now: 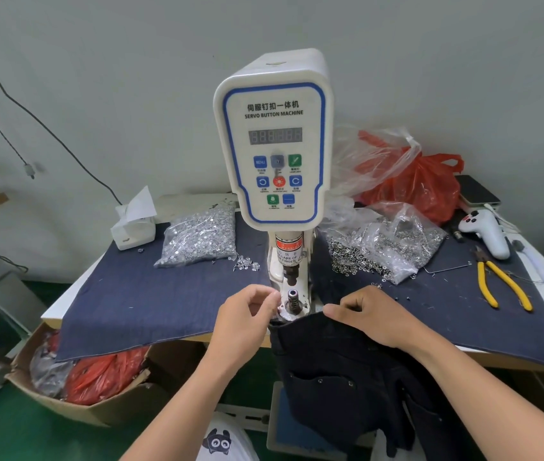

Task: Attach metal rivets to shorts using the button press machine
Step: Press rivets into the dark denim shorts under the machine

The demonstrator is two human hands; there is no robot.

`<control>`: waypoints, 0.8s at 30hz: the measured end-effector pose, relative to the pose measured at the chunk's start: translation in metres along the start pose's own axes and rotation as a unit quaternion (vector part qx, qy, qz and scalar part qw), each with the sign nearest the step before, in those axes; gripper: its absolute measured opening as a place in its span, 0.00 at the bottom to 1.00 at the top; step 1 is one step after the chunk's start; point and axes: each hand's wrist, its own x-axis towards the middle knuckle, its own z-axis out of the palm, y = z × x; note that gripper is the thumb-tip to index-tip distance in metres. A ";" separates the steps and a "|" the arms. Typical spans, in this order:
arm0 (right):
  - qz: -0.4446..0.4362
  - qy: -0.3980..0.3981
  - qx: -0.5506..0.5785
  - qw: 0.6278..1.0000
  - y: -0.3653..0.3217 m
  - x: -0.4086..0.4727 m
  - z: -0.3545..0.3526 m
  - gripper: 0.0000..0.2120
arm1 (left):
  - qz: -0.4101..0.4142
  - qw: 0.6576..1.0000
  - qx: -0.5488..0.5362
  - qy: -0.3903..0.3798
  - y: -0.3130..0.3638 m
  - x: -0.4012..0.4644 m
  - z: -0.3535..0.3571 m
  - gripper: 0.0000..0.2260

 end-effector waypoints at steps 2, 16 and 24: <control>0.004 -0.014 0.048 0.999 -0.003 -0.002 -0.005 0.35 | 0.001 0.999 0.032 -0.030 -0.010 -0.014 -0.002 0.08; -0.027 0.017 0.037 0.999 -0.035 -0.028 -0.029 0.26 | -0.147 0.902 -0.308 -0.264 -0.016 -0.053 -0.026 0.20; -0.021 0.079 -0.001 0.997 -0.038 -0.040 -0.011 0.25 | -0.168 0.844 -0.404 -0.309 0.006 -0.050 -0.046 0.20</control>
